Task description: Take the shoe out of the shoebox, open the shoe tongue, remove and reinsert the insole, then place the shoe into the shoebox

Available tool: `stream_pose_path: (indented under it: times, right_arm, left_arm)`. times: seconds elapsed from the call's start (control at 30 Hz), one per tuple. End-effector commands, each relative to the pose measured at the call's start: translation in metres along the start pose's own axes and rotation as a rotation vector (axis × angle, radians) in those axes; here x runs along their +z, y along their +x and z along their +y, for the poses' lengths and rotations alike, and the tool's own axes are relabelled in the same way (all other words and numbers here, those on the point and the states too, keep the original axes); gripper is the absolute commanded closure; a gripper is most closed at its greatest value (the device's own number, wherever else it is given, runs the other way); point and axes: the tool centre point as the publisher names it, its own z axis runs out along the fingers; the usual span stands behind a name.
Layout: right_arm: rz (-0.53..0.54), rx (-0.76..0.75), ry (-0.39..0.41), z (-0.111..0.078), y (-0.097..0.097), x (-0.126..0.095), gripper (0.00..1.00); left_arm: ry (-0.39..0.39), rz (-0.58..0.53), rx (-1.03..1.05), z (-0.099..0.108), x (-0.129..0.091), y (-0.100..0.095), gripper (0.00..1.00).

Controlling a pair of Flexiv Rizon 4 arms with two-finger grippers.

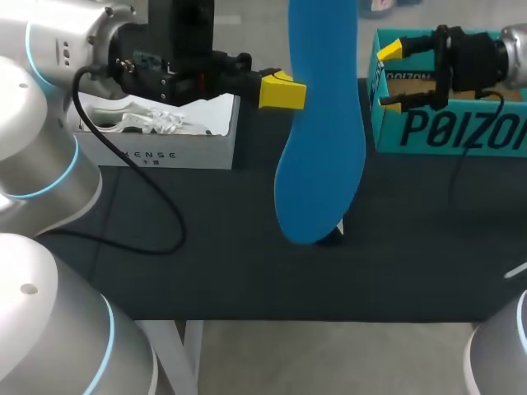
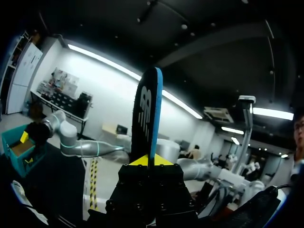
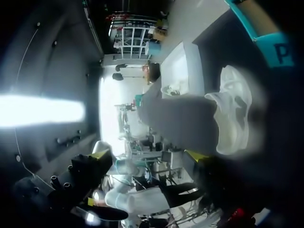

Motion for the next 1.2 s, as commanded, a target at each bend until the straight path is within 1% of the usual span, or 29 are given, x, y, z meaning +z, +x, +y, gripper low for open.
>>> stream_pose_path:
  times: [0.03,0.1,0.17,0.23,0.3,0.47,0.7,0.73,0.8,0.83,0.87,0.9,0.93,0.97,1.2]
  right_arm:
    - [0.026,-0.056,-0.041,-0.003,0.009,0.000,0.00]
    - [-0.009,-0.072,-0.033,-0.002,0.014,-0.001,0.00]
    - [-0.093,-0.101,-0.030,-0.002,0.017,-0.002,0.00]
    - [-0.117,-0.101,-0.032,-0.001,0.017,-0.001,0.00]
    - [-0.121,-0.096,-0.035,0.000,0.019,0.001,0.00]
    - [-0.060,-0.066,-0.042,0.000,0.026,0.010,0.00]
    - [-0.060,-0.066,-0.042,0.000,0.026,0.010,0.00]
    - [-0.060,-0.066,-0.042,0.000,0.026,0.010,0.00]
    - [-0.060,-0.066,-0.042,0.000,0.026,0.010,0.00]
    - [-0.060,-0.066,-0.042,0.000,0.026,0.010,0.00]
    - [-0.060,-0.066,-0.042,0.000,0.026,0.010,0.00]
    - [-0.060,-0.066,-0.042,0.000,0.026,0.010,0.00]
    - [-0.060,-0.066,-0.042,0.000,0.026,0.010,0.00]
    - [-0.060,-0.066,-0.042,0.000,0.026,0.010,0.00]
    - [-0.060,-0.066,-0.042,0.000,0.026,0.010,0.00]
  left_arm:
    - [0.000,0.000,0.000,0.000,0.001,0.000,1.00]
    - [0.000,0.000,0.000,0.000,0.001,0.000,1.00]
    - [0.000,0.000,0.000,0.000,0.001,0.000,1.00]
    - [0.000,0.000,0.000,0.000,0.001,0.000,1.00]
    - [0.000,0.000,0.000,0.000,0.001,0.000,1.00]
    - [0.000,0.000,0.000,0.000,0.001,0.000,1.00]
    - [0.000,0.000,0.000,0.000,0.001,0.000,1.00]
    - [-0.139,-0.029,0.145,0.002,-0.002,-0.006,1.00]
    - [-0.415,-0.041,0.461,0.010,-0.014,-0.022,1.00]
    - [-0.479,-0.029,0.602,0.010,-0.020,-0.031,1.00]
    - [-0.486,-0.086,0.658,0.009,-0.027,-0.044,1.00]
    - [-0.504,-0.103,0.694,0.010,-0.035,-0.057,1.00]
    - [-0.512,-0.138,0.661,0.012,-0.042,-0.070,1.00]
    - [-0.460,-0.172,0.594,0.012,-0.047,-0.081,1.00]
    - [-0.460,-0.172,0.594,0.012,-0.047,-0.081,1.00]
